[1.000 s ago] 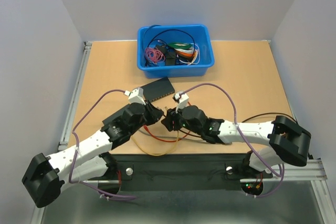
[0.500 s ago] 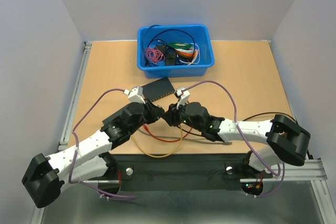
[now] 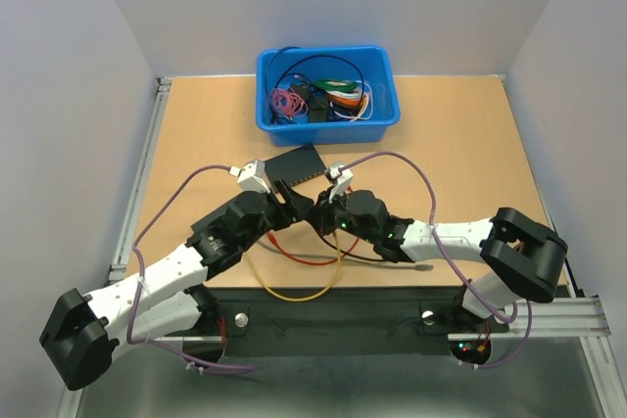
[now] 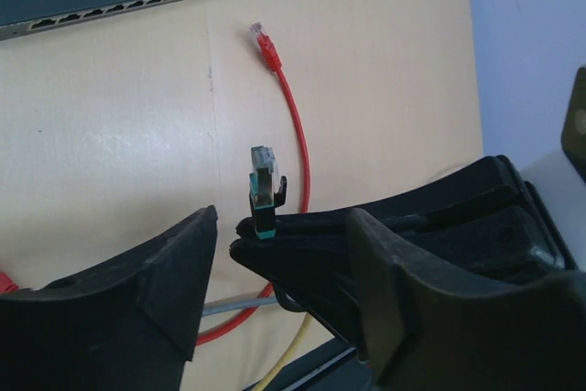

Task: Insert the plug into the switch port

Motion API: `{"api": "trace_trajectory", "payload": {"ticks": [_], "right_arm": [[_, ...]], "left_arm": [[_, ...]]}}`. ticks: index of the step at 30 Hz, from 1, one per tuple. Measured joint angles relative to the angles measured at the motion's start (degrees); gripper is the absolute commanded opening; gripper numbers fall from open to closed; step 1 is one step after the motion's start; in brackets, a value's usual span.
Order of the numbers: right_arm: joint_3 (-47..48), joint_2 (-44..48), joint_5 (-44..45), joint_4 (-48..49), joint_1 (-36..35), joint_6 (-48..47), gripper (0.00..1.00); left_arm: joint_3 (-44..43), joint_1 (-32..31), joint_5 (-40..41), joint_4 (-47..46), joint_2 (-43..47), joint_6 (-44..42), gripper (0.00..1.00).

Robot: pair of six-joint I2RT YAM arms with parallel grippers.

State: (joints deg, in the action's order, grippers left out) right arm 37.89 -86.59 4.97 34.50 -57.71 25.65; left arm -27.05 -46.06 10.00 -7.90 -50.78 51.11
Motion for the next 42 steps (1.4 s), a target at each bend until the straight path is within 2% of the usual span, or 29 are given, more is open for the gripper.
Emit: {"api": "trace_trajectory", "payload": {"ticks": [7, 14, 23, 31, 32, 35, 38, 42], "right_arm": [[-1.38, -0.04, -0.28, 2.12, 0.02, 0.66, 0.00], [-3.19, -0.02, -1.44, 3.52, 0.07, 1.62, 0.00], [-4.13, -0.02, -1.84, 4.46, 0.07, 2.32, 0.00], [-4.22, 0.28, -1.86, 4.57, 0.07, 2.47, 0.01], [-4.22, 0.35, -1.86, 4.57, 0.07, 2.47, 0.04], [-4.22, 0.48, -1.81, 4.59, 0.07, 2.40, 0.24], [-4.31, 1.03, -1.75, 4.55, 0.07, 2.62, 0.35], [-5.33, 3.26, -1.40, 4.92, 0.07, 2.40, 0.37]], "left_arm": [[0.00, -0.04, 1.16, 0.24, 1.20, -0.07, 0.79], [-1.07, 1.20, 2.23, 0.83, -0.48, -0.68, 0.49], [-1.92, 1.92, 1.79, -0.52, -5.03, -0.92, 0.39], [-2.14, 1.92, 0.94, -1.77, -6.05, -1.03, 0.09], [-2.16, 1.92, 0.87, -1.92, -6.05, -1.01, 0.05], [-2.23, 1.92, 0.70, -2.19, -6.12, -1.09, 0.02], [-2.23, 1.92, 0.52, -2.32, -6.27, -1.07, 0.02], [-2.23, 1.92, 0.39, -2.97, -6.36, -0.98, 0.01]]}}
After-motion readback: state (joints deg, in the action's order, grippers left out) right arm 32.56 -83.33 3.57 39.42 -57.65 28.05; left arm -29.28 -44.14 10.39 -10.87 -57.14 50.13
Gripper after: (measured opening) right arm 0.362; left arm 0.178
